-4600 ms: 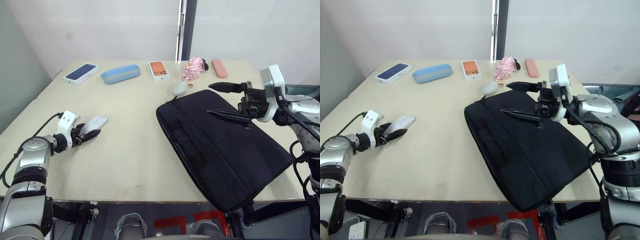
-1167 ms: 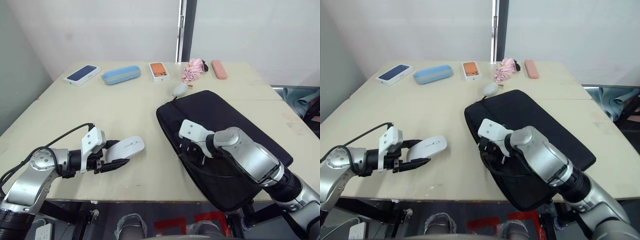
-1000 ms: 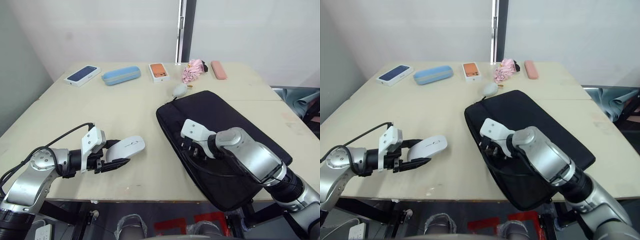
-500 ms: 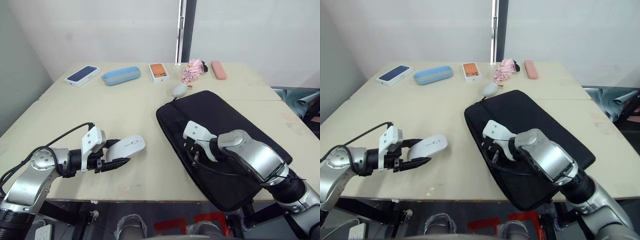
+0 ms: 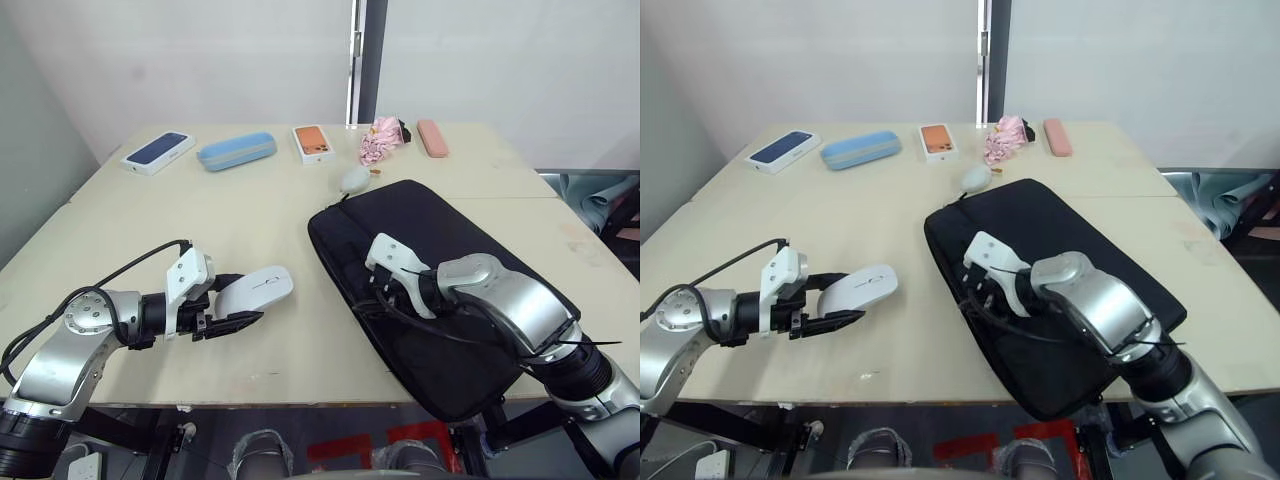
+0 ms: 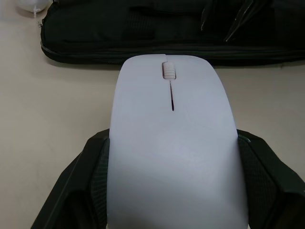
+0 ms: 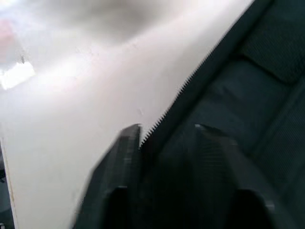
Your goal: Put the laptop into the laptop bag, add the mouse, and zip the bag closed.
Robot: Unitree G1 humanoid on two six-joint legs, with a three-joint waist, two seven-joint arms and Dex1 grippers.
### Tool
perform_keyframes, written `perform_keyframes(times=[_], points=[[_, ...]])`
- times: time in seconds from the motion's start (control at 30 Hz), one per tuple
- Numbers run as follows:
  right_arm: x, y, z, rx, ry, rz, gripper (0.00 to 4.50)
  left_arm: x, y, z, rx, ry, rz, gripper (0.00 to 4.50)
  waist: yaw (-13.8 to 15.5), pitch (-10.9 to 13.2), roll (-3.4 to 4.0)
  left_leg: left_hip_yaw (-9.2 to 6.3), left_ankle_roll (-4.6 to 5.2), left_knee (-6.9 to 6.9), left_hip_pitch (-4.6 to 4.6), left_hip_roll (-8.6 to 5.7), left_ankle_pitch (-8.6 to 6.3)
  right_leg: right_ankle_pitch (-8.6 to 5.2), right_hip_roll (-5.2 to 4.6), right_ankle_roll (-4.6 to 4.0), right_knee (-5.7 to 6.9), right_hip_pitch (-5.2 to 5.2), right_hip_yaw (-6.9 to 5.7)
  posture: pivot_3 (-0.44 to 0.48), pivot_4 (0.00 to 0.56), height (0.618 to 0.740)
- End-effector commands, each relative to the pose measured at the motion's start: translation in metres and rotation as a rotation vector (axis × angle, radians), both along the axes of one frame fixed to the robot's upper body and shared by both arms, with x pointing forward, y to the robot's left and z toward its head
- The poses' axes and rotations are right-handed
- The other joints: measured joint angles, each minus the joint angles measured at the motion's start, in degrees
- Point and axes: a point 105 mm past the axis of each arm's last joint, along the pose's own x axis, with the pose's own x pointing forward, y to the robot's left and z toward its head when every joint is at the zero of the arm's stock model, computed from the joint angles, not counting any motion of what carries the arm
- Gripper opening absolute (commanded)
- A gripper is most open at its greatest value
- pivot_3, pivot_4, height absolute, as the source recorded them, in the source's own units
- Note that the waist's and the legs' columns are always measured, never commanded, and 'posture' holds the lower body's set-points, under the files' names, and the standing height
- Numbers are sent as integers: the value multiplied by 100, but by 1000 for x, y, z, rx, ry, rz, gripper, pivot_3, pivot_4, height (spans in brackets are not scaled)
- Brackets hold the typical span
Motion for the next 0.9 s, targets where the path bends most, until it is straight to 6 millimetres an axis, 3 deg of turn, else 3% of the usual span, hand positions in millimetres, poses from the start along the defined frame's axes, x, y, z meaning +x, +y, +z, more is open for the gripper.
perform_keyframes(times=[0.03, 0.13, 0.43, 0.47, 0.83, 0.9], points=[[8, 12, 9, -17, -117, 27, 3541, -2, -4, 7, -4, -26, -23, 2843, -3, 0, 0, 0, -1, 0, 0, 0, 0, -1, 0, 2, 1, 0, 0, 0, 150, 740], [13, 15, 7, -44, -144, 8, 4485, -4, -4, 7, -4, -24, -20, 2843, 5, 0, 0, 1, -2, 0, 0, -1, 0, -2, 0, 4, 1, 1, 1, 0, 150, 740], [22, 14, -2, -120, -180, -36, 4485, -7, -3, 7, -4, -21, -7, 2843, 9, 0, 0, -1, -5, -3, -1, 0, -1, -6, 0, 10, 1, -1, 0, 0, 150, 740], [21, 13, -5, -123, -167, -35, 3965, -7, -2, 7, -3, -21, -6, 2843, 10, 0, 0, -1, -5, -3, -1, 0, -1, -6, 0, 11, 1, 0, 0, 0, 150, 740], [19, -7, -38, -214, -120, -62, 226, -5, -3, 9, -8, -27, 1, 2843, 30, -1, -2, -1, -6, -3, 3, -1, -1, -6, -1, 11, 1, 5, -1, 0, 150, 740], [20, -9, -39, -217, -127, -70, 41, -4, -2, 10, -8, -27, 4, 2843, 32, -2, -3, -2, -6, -2, 3, -2, -1, -6, -3, 12, 0, 7, 0, 0, 150, 740]])
